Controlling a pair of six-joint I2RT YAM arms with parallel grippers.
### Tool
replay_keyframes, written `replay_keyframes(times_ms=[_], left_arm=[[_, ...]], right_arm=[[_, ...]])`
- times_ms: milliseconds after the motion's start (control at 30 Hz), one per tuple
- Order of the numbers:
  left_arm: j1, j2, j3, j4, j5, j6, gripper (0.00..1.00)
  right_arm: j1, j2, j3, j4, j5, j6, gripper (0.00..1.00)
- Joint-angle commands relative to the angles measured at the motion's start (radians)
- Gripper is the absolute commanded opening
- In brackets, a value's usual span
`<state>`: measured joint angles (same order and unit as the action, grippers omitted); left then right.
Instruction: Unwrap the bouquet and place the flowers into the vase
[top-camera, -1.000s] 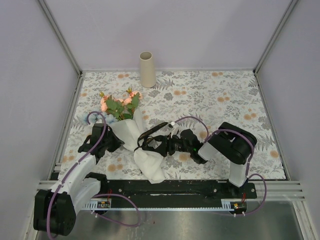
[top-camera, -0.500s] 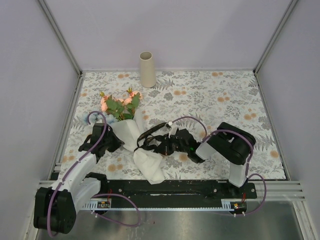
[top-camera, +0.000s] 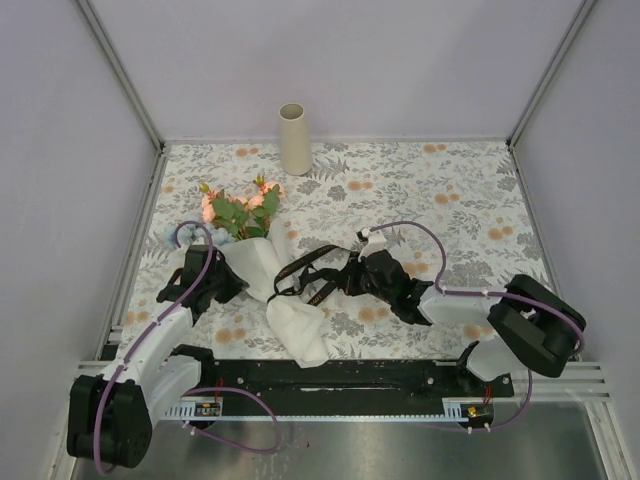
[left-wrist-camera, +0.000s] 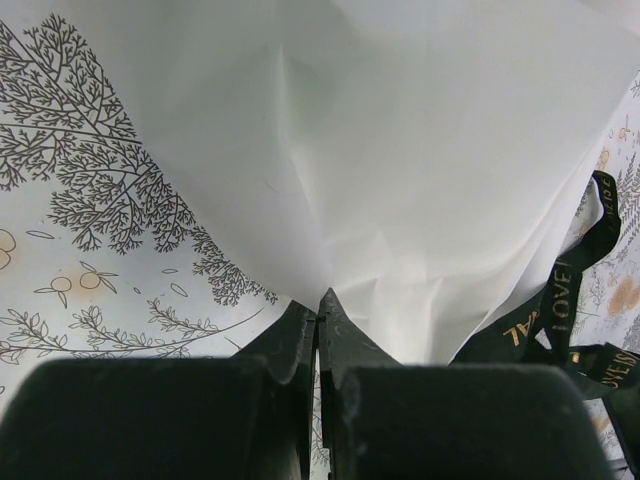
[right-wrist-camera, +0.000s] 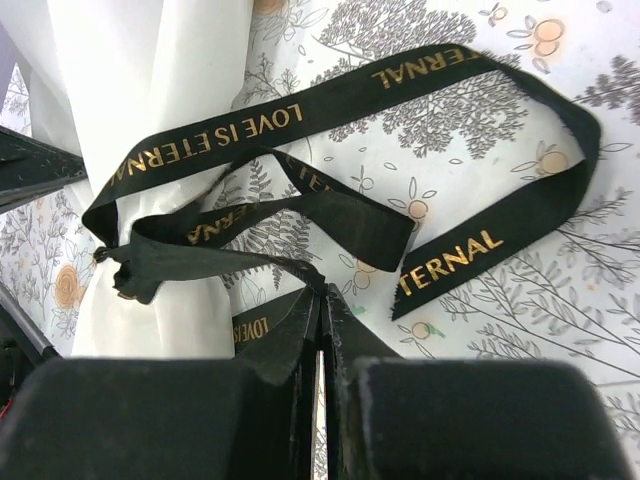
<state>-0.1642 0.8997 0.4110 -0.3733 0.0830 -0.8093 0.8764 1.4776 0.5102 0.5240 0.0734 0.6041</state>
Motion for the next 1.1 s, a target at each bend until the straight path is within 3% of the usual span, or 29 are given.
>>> replay_keyframes(times_ms=[0,267,400,633,867,900,1000,1067], left_arm=[[0.002,-0.004,0.049,0.022,-0.020,-0.002,0.00],[0.002,0.002,0.045,0.037,-0.025,-0.001,0.00],[0.003,0.014,0.041,0.057,-0.014,0.001,0.00],[0.002,0.030,0.077,0.056,0.006,0.035,0.00],[0.002,0.013,0.127,0.010,0.018,0.074,0.00],[0.000,0.019,0.138,-0.004,0.020,0.085,0.05],[0.000,0.028,0.184,-0.064,0.012,0.113,0.33],[-0.004,0.019,0.212,-0.094,0.024,0.134,0.44]], right_arm=[[0.006,-0.138,0.046,-0.158,0.127,-0.043,0.00],[0.003,-0.384,0.154,-0.369,0.426,-0.150,0.00],[-0.013,-0.395,0.172,-0.427,0.505,-0.164,0.00],[-0.014,-0.379,0.159,-0.576,0.606,-0.003,0.00],[-0.096,-0.390,0.260,-0.697,0.661,-0.047,0.00],[-0.100,-0.396,0.270,-0.703,0.657,-0.058,0.00],[-0.100,-0.422,0.300,-0.719,0.550,-0.084,0.25],[-0.102,-0.442,0.304,-0.722,0.441,-0.076,0.37]])
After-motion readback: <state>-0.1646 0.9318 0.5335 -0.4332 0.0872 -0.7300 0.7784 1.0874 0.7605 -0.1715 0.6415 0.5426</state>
